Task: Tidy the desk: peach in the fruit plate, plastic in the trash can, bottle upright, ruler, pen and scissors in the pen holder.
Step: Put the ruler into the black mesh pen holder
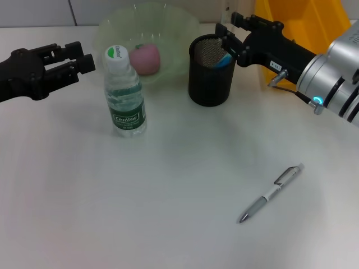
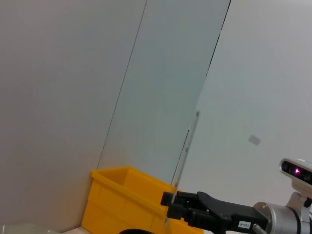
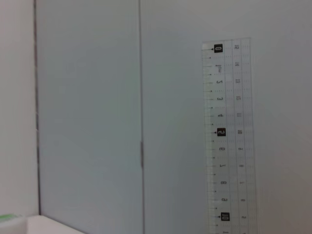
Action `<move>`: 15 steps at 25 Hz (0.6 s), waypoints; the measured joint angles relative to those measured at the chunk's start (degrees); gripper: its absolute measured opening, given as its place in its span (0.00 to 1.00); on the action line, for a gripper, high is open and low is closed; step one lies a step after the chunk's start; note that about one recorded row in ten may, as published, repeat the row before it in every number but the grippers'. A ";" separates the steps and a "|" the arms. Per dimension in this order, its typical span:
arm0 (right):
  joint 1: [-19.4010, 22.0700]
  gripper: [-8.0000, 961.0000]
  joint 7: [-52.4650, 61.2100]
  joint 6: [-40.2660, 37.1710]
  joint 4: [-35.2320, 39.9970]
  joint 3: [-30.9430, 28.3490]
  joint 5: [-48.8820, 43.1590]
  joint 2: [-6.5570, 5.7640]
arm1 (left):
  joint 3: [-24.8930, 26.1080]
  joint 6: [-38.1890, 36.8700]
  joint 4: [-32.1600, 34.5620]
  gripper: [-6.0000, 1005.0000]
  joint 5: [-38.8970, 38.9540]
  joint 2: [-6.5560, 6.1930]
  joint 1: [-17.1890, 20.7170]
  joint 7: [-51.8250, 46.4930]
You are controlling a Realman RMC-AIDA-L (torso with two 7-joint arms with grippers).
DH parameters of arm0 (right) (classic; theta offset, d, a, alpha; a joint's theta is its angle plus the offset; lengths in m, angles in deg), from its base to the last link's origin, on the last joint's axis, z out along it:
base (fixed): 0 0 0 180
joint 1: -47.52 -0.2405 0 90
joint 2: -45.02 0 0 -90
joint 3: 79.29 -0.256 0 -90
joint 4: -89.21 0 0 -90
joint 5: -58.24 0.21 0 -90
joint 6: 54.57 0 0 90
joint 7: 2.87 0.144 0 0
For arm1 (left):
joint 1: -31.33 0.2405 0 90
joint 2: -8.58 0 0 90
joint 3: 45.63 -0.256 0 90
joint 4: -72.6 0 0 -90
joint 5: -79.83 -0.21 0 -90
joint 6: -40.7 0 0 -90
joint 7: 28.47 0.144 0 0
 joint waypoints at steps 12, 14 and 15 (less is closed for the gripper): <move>-0.35 0.48 2.03 1.77 1.05 4.14 0.16 -0.17 | 0.00 -0.03 0.00 0.50 0.00 -0.08 0.13 -0.18; -0.46 0.48 2.02 1.83 1.35 4.14 0.19 -0.16 | 0.00 -0.03 0.00 0.50 0.00 -0.08 0.13 -0.18; -0.54 0.49 2.02 2.05 1.38 4.15 0.20 -0.15 | 0.00 -0.05 0.00 0.50 0.00 -0.08 0.13 -0.18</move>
